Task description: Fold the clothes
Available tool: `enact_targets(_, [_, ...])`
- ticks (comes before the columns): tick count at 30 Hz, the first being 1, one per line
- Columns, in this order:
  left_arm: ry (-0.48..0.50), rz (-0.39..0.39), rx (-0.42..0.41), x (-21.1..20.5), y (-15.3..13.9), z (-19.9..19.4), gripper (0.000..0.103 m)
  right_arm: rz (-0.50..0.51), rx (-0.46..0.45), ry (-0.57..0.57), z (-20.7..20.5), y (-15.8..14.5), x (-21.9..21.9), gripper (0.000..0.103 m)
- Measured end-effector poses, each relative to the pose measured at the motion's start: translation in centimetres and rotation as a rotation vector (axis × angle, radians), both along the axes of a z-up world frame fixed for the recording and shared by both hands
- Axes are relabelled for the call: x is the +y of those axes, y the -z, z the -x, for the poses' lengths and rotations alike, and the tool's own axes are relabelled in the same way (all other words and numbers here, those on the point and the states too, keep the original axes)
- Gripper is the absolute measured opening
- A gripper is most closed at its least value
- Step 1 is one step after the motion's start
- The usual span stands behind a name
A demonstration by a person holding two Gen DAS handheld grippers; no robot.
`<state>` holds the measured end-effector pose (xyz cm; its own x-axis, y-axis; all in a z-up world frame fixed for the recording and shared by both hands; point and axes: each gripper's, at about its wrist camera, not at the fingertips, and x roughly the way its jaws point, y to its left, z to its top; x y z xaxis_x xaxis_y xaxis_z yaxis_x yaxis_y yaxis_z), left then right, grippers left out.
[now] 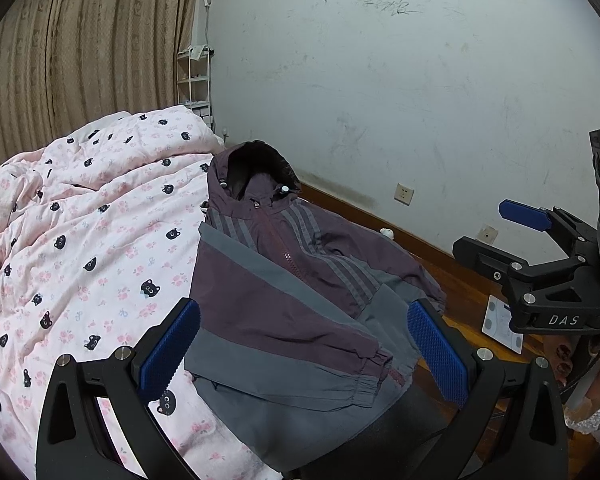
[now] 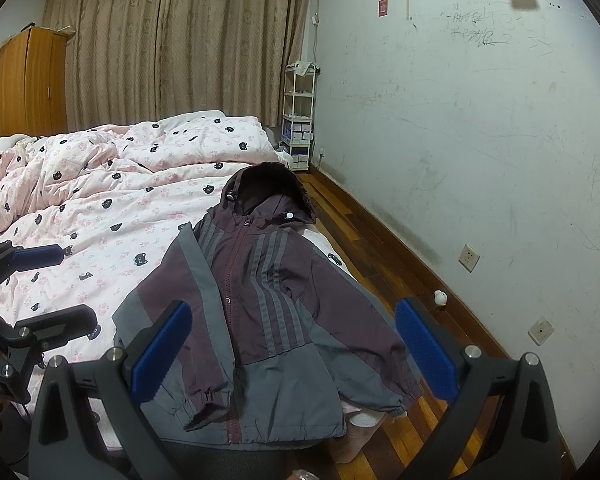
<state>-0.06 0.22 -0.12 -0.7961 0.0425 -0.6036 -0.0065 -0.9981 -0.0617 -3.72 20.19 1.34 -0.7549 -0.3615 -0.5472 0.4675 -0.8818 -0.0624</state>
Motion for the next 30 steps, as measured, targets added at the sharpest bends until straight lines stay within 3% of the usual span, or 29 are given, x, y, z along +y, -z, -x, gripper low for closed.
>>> enact_targets(30, [-0.010,-0.010,-0.002,-0.52,-0.16,-0.11,0.103,-0.009,0.004,-0.013,-0.03,-0.09,-0.28,0.103])
